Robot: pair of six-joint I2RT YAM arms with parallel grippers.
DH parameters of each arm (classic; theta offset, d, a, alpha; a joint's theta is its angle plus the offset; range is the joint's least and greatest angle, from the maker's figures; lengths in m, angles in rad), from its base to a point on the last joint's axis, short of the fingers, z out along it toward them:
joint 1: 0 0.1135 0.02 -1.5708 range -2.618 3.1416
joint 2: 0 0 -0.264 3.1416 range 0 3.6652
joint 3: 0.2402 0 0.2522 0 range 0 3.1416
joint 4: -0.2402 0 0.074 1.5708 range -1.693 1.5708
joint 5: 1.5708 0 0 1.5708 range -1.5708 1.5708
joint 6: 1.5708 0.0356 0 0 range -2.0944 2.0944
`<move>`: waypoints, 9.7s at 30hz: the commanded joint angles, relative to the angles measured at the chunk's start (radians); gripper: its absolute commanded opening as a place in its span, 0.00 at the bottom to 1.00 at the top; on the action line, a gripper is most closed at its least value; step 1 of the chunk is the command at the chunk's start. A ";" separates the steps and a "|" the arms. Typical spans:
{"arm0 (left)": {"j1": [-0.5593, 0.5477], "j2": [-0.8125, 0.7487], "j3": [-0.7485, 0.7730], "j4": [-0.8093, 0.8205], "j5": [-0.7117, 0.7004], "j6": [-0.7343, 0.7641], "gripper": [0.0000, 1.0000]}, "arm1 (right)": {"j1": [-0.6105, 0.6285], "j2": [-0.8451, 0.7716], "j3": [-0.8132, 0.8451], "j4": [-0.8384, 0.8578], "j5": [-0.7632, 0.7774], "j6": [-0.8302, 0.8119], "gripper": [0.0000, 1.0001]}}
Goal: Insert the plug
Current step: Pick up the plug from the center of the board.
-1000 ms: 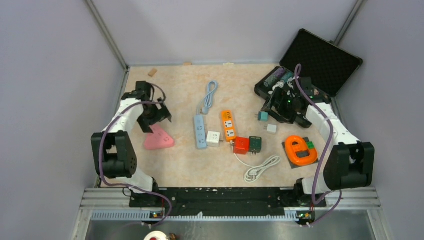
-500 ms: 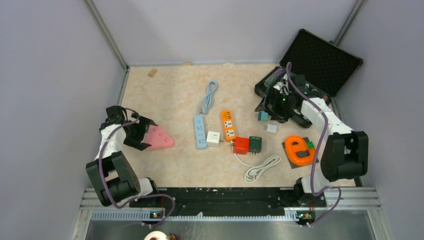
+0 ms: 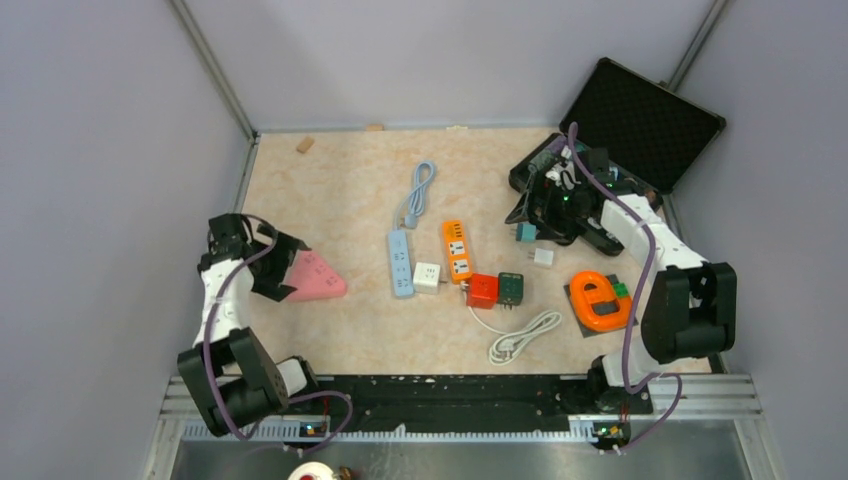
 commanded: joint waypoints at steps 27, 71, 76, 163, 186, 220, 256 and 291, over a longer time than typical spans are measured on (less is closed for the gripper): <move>0.001 0.028 -0.121 0.235 -0.071 0.099 0.94 | 0.012 -0.070 -0.053 0.028 -0.030 -0.005 0.95; -0.033 0.147 -0.137 0.472 -0.013 0.161 0.82 | 0.025 -0.057 -0.030 0.011 -0.030 -0.014 0.94; -0.032 0.173 -0.206 0.645 0.039 0.131 0.80 | 0.026 -0.057 -0.026 0.003 -0.027 -0.021 0.94; -0.803 0.123 0.141 1.315 0.179 -0.547 0.10 | 0.207 0.075 0.164 0.978 -0.451 0.790 0.06; -0.798 -0.016 0.250 0.443 0.036 0.016 0.99 | 0.010 -0.107 0.154 0.126 -0.370 0.170 0.00; -0.806 0.269 0.235 0.898 0.367 -0.358 0.94 | -0.026 -0.097 -0.091 0.450 -0.496 0.542 0.00; -0.918 0.416 0.579 0.736 0.289 -0.292 0.00 | -0.026 -0.109 0.051 0.206 -0.398 0.311 0.58; -1.021 0.345 0.831 -0.121 0.579 0.485 0.00 | 0.179 0.046 0.200 0.264 -0.893 -0.075 0.78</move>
